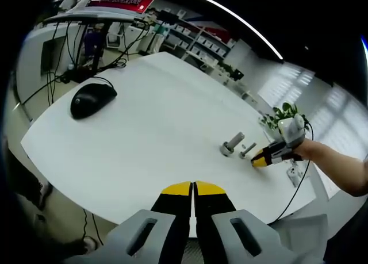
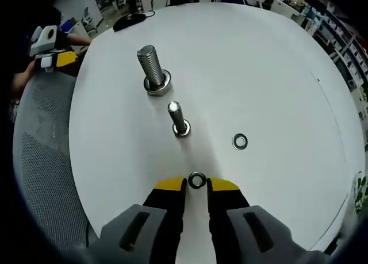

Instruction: Place the washer onto the threaded stud by aligning its center hole with the stud, sliding it down to the base, and recovering from edge contact or off-axis alignment until the washer reaches the visible bottom stop.

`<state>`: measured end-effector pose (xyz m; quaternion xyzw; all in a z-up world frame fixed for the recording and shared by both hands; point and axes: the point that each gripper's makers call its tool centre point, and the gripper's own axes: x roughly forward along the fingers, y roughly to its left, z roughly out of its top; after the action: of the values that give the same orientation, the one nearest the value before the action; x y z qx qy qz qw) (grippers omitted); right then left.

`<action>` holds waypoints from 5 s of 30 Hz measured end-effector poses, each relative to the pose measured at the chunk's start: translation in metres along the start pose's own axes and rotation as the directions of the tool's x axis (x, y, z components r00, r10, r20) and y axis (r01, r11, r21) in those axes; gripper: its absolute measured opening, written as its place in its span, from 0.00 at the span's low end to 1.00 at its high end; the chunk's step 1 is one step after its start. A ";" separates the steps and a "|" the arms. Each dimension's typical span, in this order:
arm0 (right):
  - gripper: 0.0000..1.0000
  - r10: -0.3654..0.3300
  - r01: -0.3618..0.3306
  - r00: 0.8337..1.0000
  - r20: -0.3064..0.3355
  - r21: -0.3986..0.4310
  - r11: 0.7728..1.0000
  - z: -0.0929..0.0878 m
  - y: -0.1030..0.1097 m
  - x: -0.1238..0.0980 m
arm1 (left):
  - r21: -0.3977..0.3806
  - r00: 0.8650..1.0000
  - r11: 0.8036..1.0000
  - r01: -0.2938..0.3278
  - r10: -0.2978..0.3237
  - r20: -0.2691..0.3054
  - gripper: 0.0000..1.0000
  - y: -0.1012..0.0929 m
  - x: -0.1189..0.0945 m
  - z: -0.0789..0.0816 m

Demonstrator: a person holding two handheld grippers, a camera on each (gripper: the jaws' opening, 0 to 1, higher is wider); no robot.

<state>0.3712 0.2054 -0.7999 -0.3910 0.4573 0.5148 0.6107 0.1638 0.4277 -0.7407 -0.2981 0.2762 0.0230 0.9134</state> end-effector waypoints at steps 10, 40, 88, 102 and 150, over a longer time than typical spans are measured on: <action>0.14 -0.037 0.038 0.999 0.033 -0.031 0.999 -0.002 0.003 -0.003 | -0.002 1.000 1.000 0.002 -0.002 0.007 0.00 0.000 0.000 0.001; 0.13 -0.051 0.059 0.993 0.108 -0.074 0.996 0.034 0.017 -0.044 | -0.001 1.000 1.000 0.002 -0.002 0.005 0.00 0.000 0.000 0.001; 0.13 0.034 -0.037 0.999 -0.019 -0.225 0.974 0.055 0.021 -0.007 | 0.000 1.000 1.000 0.005 -0.005 0.015 0.00 -0.001 -0.001 0.003; 0.19 0.034 -0.042 0.999 -0.037 -0.222 0.974 0.044 0.019 0.011 | 0.000 1.000 1.000 0.013 -0.013 0.021 0.00 -0.001 -0.001 0.003; 0.14 -0.017 0.014 1.000 -0.016 -0.159 0.987 0.037 -0.047 0.009 | 0.003 1.000 1.000 0.001 -0.001 0.016 0.00 0.001 0.000 0.003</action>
<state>0.4237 0.2353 -0.7980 -0.4467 0.4171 0.5413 0.5775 0.1646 0.4306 -0.7393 -0.2968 0.2686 0.0247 0.9160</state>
